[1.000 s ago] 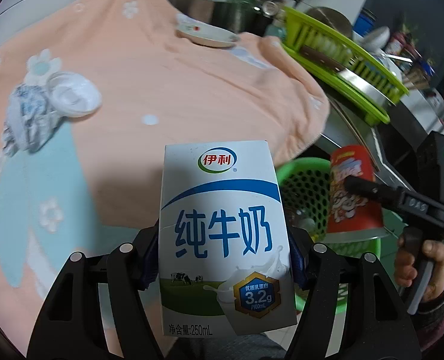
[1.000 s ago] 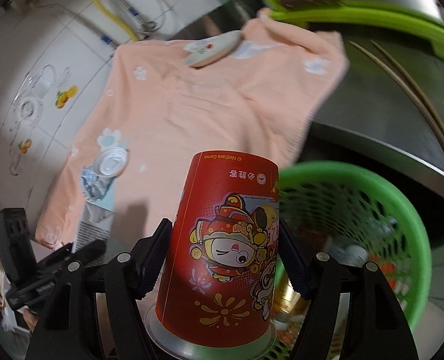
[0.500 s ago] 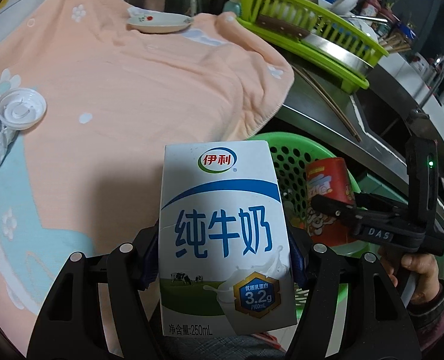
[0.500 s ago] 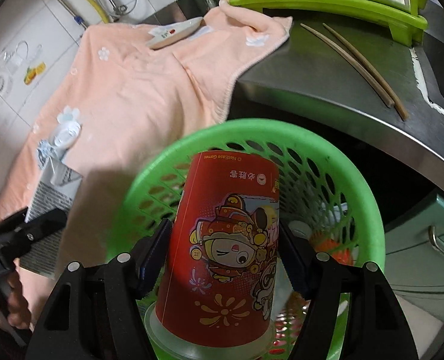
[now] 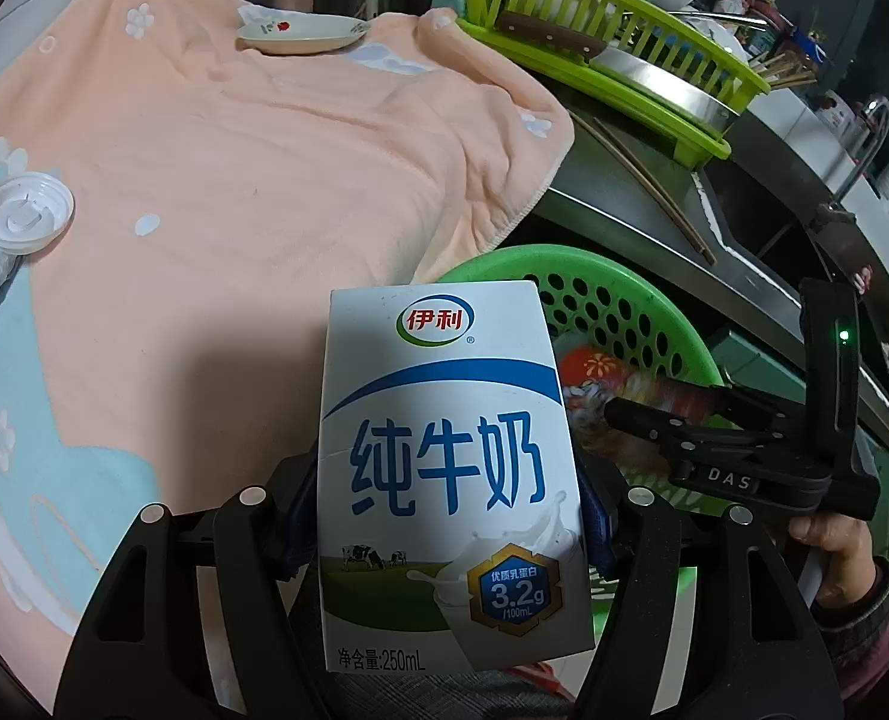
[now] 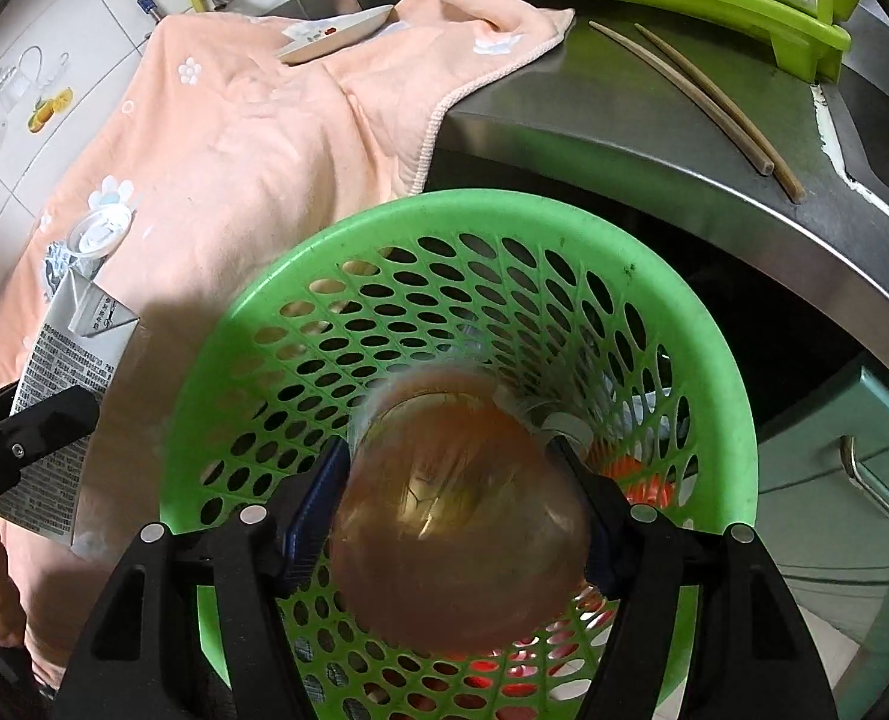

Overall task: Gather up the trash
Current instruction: 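Lower the red paper cup into the green basket and open the right gripper, then lower the white milk carton into the green basket and open the left gripper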

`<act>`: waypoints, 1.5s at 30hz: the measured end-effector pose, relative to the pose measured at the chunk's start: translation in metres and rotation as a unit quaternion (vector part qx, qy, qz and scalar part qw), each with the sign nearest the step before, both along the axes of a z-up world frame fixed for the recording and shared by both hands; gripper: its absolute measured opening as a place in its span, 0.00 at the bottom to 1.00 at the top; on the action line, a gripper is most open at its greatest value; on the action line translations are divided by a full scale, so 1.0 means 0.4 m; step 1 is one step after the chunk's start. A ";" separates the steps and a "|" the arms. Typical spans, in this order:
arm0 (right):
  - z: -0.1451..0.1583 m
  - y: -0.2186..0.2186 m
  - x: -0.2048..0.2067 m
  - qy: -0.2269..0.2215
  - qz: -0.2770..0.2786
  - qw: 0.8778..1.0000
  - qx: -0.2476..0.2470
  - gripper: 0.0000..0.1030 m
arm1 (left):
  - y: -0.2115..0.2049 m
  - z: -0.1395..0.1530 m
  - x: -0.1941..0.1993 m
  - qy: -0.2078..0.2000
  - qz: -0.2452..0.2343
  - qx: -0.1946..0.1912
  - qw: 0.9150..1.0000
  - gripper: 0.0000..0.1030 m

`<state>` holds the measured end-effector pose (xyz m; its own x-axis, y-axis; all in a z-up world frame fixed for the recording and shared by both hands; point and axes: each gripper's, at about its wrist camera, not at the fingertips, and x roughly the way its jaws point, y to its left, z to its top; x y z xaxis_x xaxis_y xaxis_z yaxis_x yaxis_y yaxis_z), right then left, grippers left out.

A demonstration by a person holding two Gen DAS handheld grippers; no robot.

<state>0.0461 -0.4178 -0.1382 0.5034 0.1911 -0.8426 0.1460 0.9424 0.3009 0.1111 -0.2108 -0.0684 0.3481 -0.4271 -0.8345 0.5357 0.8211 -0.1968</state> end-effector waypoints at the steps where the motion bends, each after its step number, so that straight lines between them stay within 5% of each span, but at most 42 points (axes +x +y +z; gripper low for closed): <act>1: 0.000 -0.001 -0.001 -0.001 -0.001 1.000 0.001 0.64 | -0.003 -0.002 0.000 0.001 0.000 0.001 1.000 0.64; 45: 0.074 -0.025 -0.057 -0.050 -0.014 0.998 0.023 0.64 | -0.106 -0.122 -0.009 0.045 -0.028 0.024 0.998 0.65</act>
